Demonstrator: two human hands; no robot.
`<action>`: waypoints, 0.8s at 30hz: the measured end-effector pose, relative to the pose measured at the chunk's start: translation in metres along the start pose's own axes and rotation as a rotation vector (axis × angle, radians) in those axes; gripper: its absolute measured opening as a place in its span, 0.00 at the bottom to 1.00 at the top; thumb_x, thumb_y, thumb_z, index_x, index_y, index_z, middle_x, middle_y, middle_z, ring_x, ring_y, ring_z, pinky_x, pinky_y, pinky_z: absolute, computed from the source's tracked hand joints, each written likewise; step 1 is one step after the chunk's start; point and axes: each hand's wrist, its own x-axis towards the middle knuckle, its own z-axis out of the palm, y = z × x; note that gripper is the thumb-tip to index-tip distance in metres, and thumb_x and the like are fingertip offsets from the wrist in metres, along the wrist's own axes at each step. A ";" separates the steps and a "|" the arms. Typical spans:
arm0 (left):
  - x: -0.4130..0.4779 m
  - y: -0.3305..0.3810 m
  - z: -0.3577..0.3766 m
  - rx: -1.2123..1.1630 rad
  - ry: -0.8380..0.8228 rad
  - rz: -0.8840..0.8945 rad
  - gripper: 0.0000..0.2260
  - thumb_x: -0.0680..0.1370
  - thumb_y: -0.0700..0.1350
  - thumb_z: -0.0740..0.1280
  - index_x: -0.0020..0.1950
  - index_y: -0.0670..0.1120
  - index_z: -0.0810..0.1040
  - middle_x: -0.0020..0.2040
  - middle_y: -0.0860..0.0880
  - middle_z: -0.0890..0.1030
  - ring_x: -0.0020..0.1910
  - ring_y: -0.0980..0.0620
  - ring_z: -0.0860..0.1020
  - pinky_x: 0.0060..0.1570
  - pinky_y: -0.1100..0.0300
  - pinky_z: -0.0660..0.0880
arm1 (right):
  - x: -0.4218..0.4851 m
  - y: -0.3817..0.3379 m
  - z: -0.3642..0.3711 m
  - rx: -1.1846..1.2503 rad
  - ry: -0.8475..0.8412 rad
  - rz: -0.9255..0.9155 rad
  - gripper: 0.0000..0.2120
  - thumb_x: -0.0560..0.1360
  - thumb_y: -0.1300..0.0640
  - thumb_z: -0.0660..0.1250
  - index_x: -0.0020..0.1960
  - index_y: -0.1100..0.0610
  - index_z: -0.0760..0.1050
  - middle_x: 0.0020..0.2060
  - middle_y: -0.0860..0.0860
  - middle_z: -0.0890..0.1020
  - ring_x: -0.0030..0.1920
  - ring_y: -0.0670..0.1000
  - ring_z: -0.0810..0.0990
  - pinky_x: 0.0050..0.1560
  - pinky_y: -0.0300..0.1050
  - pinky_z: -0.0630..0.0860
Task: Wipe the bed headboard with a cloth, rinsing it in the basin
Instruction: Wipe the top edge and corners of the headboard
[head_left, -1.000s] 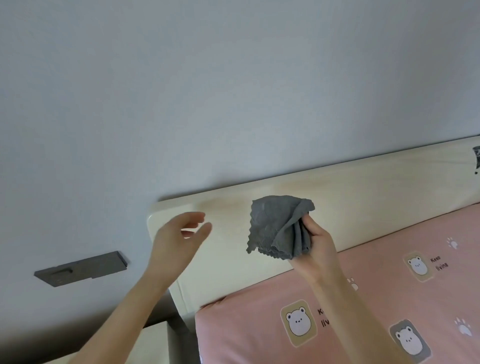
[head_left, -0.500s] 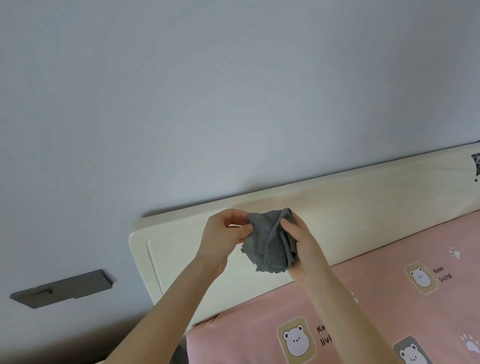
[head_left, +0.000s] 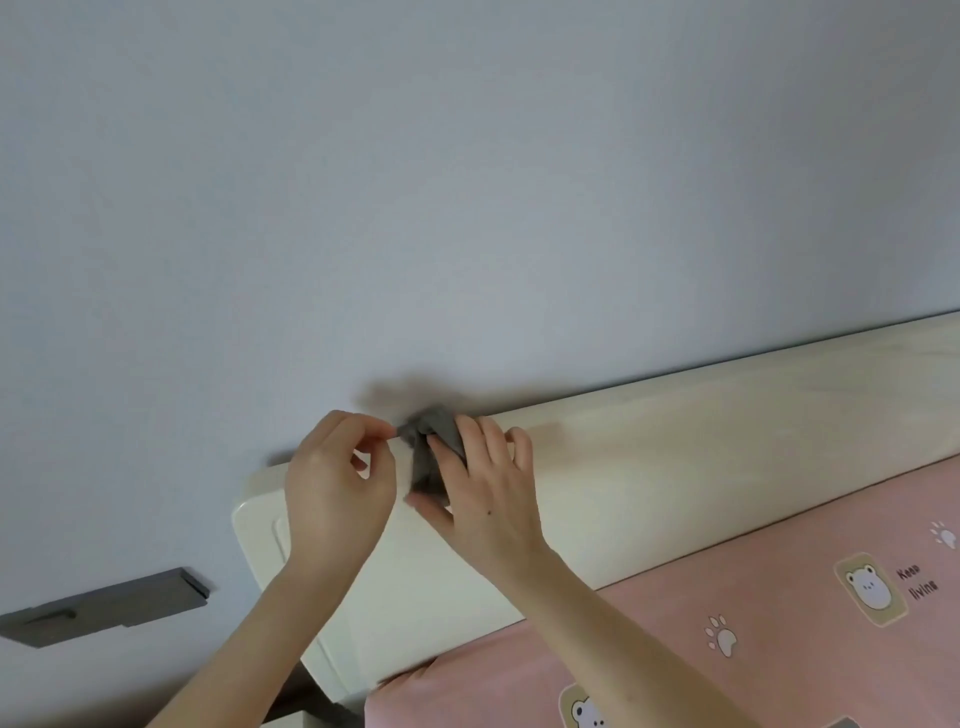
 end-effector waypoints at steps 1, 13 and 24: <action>0.001 0.000 0.005 0.017 -0.008 0.054 0.09 0.72 0.32 0.64 0.40 0.44 0.80 0.38 0.53 0.78 0.34 0.54 0.74 0.35 0.67 0.71 | 0.000 0.007 0.001 -0.063 0.008 -0.026 0.22 0.71 0.39 0.65 0.56 0.54 0.77 0.48 0.52 0.78 0.46 0.55 0.75 0.46 0.48 0.64; 0.004 0.028 0.097 0.289 -0.271 0.410 0.09 0.64 0.32 0.75 0.41 0.41 0.82 0.38 0.48 0.81 0.35 0.44 0.78 0.32 0.61 0.73 | -0.035 0.261 -0.024 -0.467 -0.015 0.186 0.12 0.72 0.57 0.70 0.54 0.58 0.76 0.40 0.57 0.76 0.38 0.58 0.73 0.38 0.49 0.65; 0.010 0.070 0.161 0.604 -0.362 0.391 0.12 0.61 0.41 0.80 0.27 0.42 0.77 0.27 0.47 0.75 0.27 0.45 0.73 0.26 0.60 0.68 | -0.018 0.193 -0.012 -0.151 -0.044 0.022 0.10 0.75 0.50 0.60 0.45 0.54 0.77 0.39 0.52 0.74 0.38 0.54 0.70 0.39 0.46 0.57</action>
